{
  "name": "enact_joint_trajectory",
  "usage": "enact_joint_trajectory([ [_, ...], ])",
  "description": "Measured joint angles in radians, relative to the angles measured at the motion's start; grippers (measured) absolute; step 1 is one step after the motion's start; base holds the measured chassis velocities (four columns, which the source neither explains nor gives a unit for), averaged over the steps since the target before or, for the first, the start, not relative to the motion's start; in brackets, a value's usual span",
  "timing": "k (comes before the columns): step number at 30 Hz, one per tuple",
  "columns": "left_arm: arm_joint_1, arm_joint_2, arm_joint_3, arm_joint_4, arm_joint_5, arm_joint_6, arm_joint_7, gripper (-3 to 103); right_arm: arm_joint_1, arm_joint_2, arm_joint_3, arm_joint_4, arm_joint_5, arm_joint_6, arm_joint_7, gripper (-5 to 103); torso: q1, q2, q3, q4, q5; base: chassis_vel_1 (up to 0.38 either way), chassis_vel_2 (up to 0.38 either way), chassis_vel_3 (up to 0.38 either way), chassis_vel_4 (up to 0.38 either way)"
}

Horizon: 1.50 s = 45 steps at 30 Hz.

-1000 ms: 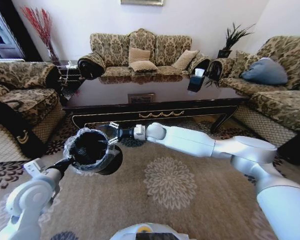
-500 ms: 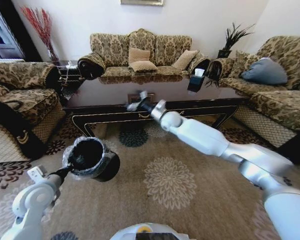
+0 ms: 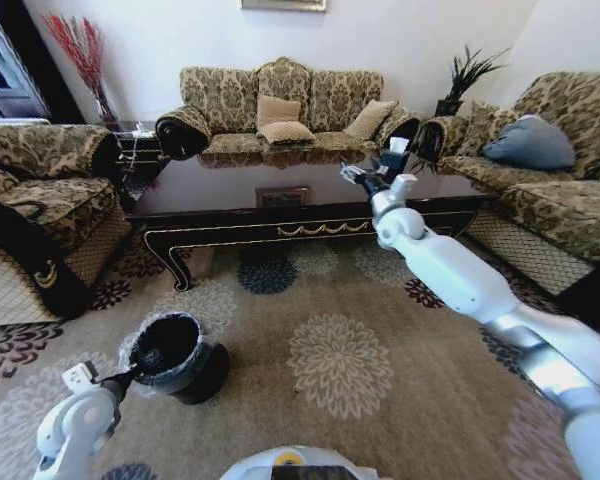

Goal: Move to the front of the table and pick up the trash from the floor, then place it into the trash bin.

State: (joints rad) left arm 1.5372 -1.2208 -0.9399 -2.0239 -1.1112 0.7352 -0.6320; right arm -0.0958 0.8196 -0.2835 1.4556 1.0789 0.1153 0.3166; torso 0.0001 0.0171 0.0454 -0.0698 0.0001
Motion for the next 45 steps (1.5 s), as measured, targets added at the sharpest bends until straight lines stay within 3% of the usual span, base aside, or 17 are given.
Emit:
enact_joint_trajectory([
  [11, -0.049, -0.010, 0.059, 0.044, 0.039, -0.015, 0.014, 0, -0.136, -0.114, 0.122, 0.078, -0.044, 0.017, -0.006, 100, 0.000, 0.000, 0.000, -0.0001, 0.0000, 0.000, 0.000, 0.000, 0.000],
  [13, -0.053, -0.012, 0.065, 0.041, 0.063, -0.032, 0.022, 6, -0.158, -0.130, 0.141, 0.090, -0.047, 0.018, -0.008, 100, 0.000, 0.000, 0.000, -0.0006, 0.0000, 0.000, 0.000, 0.000, 0.000],
  [17, -0.034, -0.016, 0.070, -0.012, 0.171, -0.107, 0.074, 26, -0.256, -0.177, 0.236, 0.132, -0.049, 0.026, -0.024, 100, 0.000, 0.000, 0.000, -0.0003, 0.0003, 0.000, 0.000, 0.000, 0.000],
  [18, -0.034, -0.016, 0.070, -0.012, 0.171, -0.107, 0.074, 26, -0.256, -0.177, 0.236, 0.132, -0.049, 0.026, -0.024, 100, 0.000, 0.000, 0.000, -0.0003, 0.0003, 0.000, 0.000, 0.000, 0.000],
  [21, 0.027, -0.029, 0.049, -0.108, 0.239, -0.178, 0.136, 38, -0.320, -0.204, 0.305, 0.165, -0.049, 0.037, -0.025, 100, 0.000, 0.000, 0.000, -0.0001, 0.0002, 0.000, 0.000, 0.000, 0.000],
  [23, 0.036, -0.031, 0.045, -0.122, 0.250, -0.194, 0.145, 43, -0.328, -0.208, 0.314, 0.171, -0.049, 0.038, -0.024, 100, 0.000, 0.000, 0.000, -0.0001, 0.0001, 0.000, 0.000, 0.000, 0.000],
  [25, 0.097, -0.042, 0.010, -0.221, 0.349, -0.314, 0.207, 54, -0.404, -0.237, 0.396, 0.230, -0.057, 0.038, -0.017, 100, 0.000, 0.000, 0.000, 0.0001, 0.0003, 0.000, 0.000, 0.000, 0.000],
  [26, 0.114, -0.044, -0.004, -0.256, 0.387, -0.358, 0.227, 54, -0.443, -0.251, 0.440, 0.264, -0.059, 0.037, -0.017, 100, 0.000, 0.000, 0.000, 0.0002, 0.0004, 0.000, 0.000, 0.000, 0.000],
  [27, 0.114, -0.044, -0.004, -0.256, 0.387, -0.358, 0.227, 54, -0.443, -0.251, 0.440, 0.264, -0.059, 0.037, -0.017, 100, 0.000, 0.000, 0.000, 0.0002, 0.0004, 0.000, 0.000, 0.000, 0.000],
  [30, 0.144, -0.042, -0.033, -0.345, 0.445, -0.452, 0.277, 70, -0.592, -0.280, 0.582, 0.388, -0.077, 0.025, 0.034, 100, 0.000, 0.000, 0.000, -0.0015, -0.0002, 0.000, 0.000, 0.000, 0.000],
  [32, 0.163, -0.048, -0.043, -0.374, 0.466, -0.479, 0.295, 76, -0.645, -0.280, 0.621, 0.433, -0.087, 0.022, 0.062, 100, 0.000, 0.000, 0.000, -0.0013, -0.0001, 0.000, 0.000, 0.000, 0.000],
  [35, 0.234, -0.095, -0.048, -0.429, 0.596, -0.559, 0.374, 92, -0.798, -0.250, 0.735, 0.544, -0.121, 0.008, 0.093, 100, 0.000, 0.000, 0.000, 0.0005, 0.0001, 0.000, 0.000, 0.000, 0.000],
  [36, 0.234, -0.095, -0.048, -0.429, 0.596, -0.559, 0.374, 92, -0.798, -0.250, 0.735, 0.544, -0.121, 0.008, 0.093, 100, 0.000, 0.000, 0.000, 0.0005, 0.0001, 0.000, 0.000, 0.000, 0.000],
  [37, 0.254, -0.115, -0.040, -0.442, 0.646, -0.581, 0.406, 92, -0.851, -0.235, 0.772, 0.576, -0.143, 0.007, 0.087, 100, 0.000, 0.000, 0.000, 0.0005, -0.0003, 0.000, 0.000, 0.000, 0.000],
  [39, 0.267, -0.141, -0.022, -0.454, 0.688, -0.602, 0.446, 98, -0.932, -0.209, 0.814, 0.609, -0.193, 0.026, 0.070, 100, 0.000, 0.000, 0.000, -0.0005, -0.0001, 0.000, 0.000, 0.000, 0.000],
  [41, 0.267, -0.151, -0.014, -0.456, 0.694, -0.613, 0.462, 100, -0.963, -0.196, 0.824, 0.617, -0.217, 0.049, 0.061, 100, 0.000, 0.000, 0.000, -0.0006, -0.0001, 0.000, 0.000, 0.000, 0.000],
  [45, 0.297, -0.210, 0.015, -0.456, 0.745, -0.724, 0.530, 100, -1.160, -0.098, 0.901, 0.673, -0.312, 0.120, -0.043, 100, 0.000, 0.000, 0.000, -0.0003, 0.0000, 0.000, 0.000, 0.000, 0.000],
])
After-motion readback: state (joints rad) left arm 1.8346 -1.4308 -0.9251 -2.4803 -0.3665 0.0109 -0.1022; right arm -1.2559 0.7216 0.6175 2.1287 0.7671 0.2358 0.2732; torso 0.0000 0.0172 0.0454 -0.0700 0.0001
